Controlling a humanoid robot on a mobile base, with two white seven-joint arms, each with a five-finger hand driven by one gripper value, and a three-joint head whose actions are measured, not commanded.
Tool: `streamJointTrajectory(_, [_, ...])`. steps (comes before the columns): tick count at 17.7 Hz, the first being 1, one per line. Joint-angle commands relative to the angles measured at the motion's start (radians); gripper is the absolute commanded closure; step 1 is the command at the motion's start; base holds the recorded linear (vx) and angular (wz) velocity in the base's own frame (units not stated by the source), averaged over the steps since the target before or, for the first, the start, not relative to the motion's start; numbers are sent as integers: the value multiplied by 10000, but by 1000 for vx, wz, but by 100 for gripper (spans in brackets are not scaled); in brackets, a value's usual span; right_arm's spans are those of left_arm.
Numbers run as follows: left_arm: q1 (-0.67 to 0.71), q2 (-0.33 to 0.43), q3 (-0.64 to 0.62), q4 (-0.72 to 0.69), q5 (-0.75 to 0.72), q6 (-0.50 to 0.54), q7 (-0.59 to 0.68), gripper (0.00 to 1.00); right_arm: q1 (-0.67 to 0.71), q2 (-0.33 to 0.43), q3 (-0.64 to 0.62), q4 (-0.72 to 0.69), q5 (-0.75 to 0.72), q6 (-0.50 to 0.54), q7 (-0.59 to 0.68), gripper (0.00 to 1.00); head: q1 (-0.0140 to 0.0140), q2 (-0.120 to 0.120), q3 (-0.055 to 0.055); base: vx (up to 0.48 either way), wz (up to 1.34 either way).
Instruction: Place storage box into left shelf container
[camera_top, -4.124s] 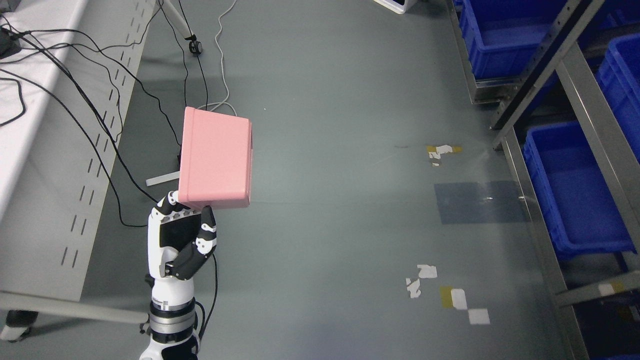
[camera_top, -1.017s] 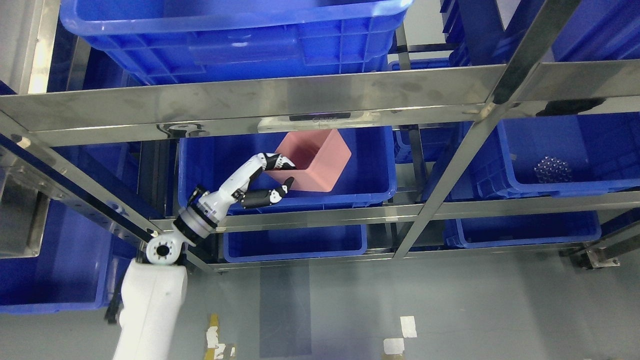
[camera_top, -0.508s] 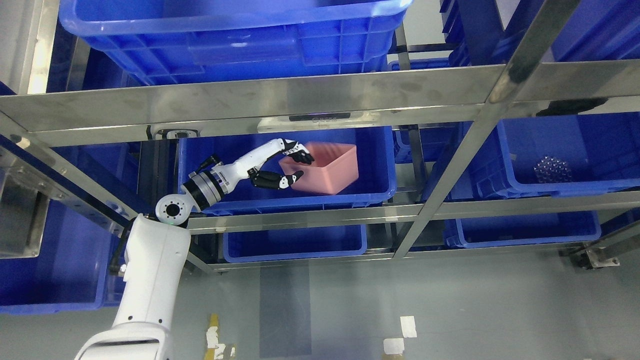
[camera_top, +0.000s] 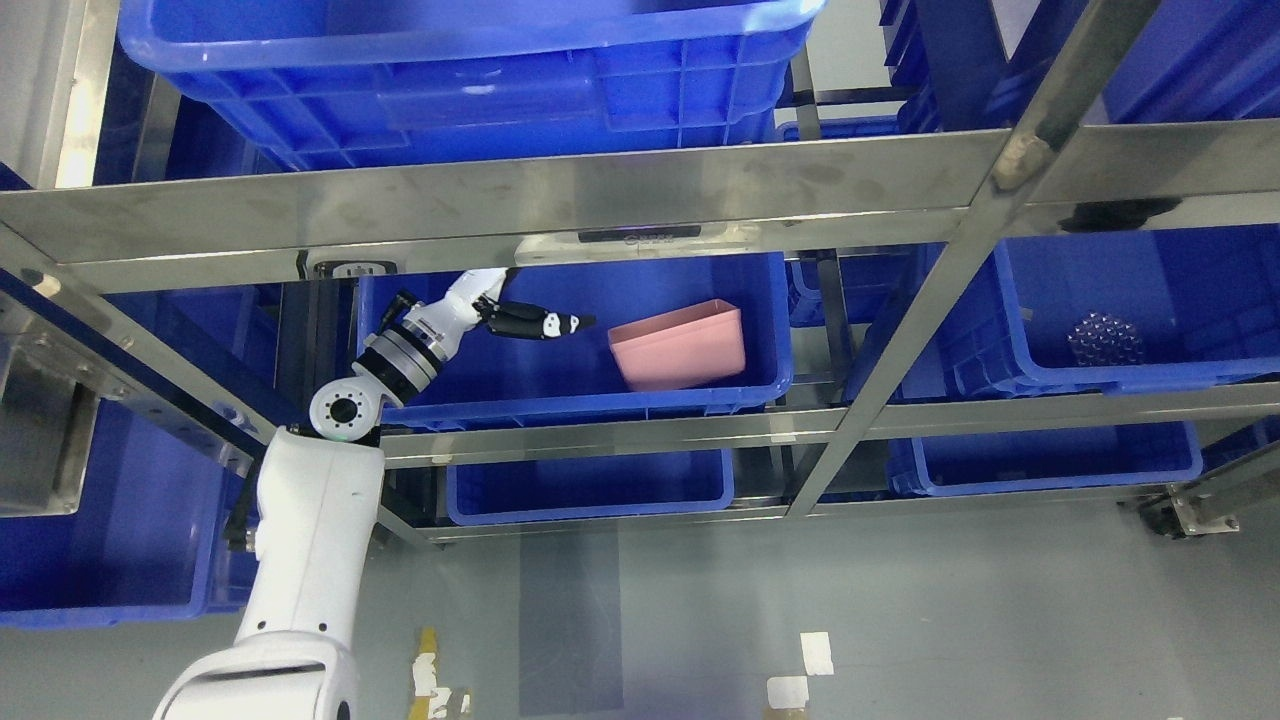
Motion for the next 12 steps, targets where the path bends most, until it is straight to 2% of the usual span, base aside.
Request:
streamJointTrajectory(1, [955,29,448,-1638,3963,1196,195,15,-46,-174,0,-174,-215,4,26,0,0,0,0,0,0])
streamJointTrajectory(2, [1398,29,448,-2495,4501,1717,210,14,-46,-174,0,-174,-215,4,26,0,0,0,0,0,0])
streamJointTrajectory(4, [2517,29,417,-4305,4614,2517,530,12,-30,-174,0,-174,-215,4,26,0,0,0,0,0,0])
streamJointTrajectory(8, [4266,29,-72,-7587,4492,3927,3286,6,-30,-174,0,-174,-215,4,26,0,0,0,0,0,0])
streamJointTrajectory(10, [5126,29,-272,-8925,4216,4268,4272,5,-31,-174,0,-174,-215,4,26,0,0,0,0,0,0])
streamJointTrajectory(12, [5420,29,-182,-9527,4184,4269,4306,4,-30,-174,0,-174,-215,-11,41,0,0,0,0,0,0])
